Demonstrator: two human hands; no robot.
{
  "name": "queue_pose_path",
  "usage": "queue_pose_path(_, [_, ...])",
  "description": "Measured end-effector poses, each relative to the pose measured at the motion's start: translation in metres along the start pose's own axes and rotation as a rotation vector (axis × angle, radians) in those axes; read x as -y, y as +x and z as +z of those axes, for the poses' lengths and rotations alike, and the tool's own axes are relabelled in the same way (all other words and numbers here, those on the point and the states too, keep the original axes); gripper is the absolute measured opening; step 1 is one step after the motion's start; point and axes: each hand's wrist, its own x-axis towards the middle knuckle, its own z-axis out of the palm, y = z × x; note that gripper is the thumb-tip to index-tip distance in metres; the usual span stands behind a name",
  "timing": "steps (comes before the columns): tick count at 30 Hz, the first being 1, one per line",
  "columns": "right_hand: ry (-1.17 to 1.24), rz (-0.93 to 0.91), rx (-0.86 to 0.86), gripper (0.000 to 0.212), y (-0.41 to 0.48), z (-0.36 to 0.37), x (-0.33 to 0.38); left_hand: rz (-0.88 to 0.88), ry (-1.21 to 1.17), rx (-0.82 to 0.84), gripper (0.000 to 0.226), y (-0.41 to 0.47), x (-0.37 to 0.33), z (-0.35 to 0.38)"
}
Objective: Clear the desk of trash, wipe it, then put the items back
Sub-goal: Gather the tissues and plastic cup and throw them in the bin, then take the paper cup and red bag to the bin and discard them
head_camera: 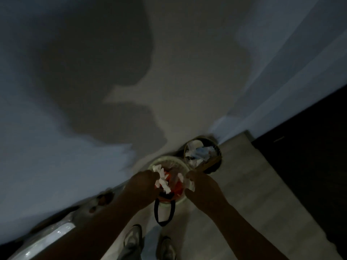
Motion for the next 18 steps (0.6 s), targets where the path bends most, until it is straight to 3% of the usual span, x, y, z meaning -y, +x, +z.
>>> queue_pose_path(5, [-0.144, -0.276, 0.045, 0.033, -0.047, -0.066, 0.059, -0.121, -0.087, -0.117, 0.056, -0.088, -0.024, -0.058])
queue_pose_path(9, [-0.235, -0.454, 0.035, 0.039, -0.078, -0.095, 0.111, -0.216, -0.106, -0.273, 0.045, -0.167, -0.027, -0.09])
queue_pose_path(18, [-0.286, -0.928, 0.143, 0.039, -0.179, -0.043, 0.264, -0.58, -0.193, -0.575, 0.044, -0.387, 0.005, -0.096])
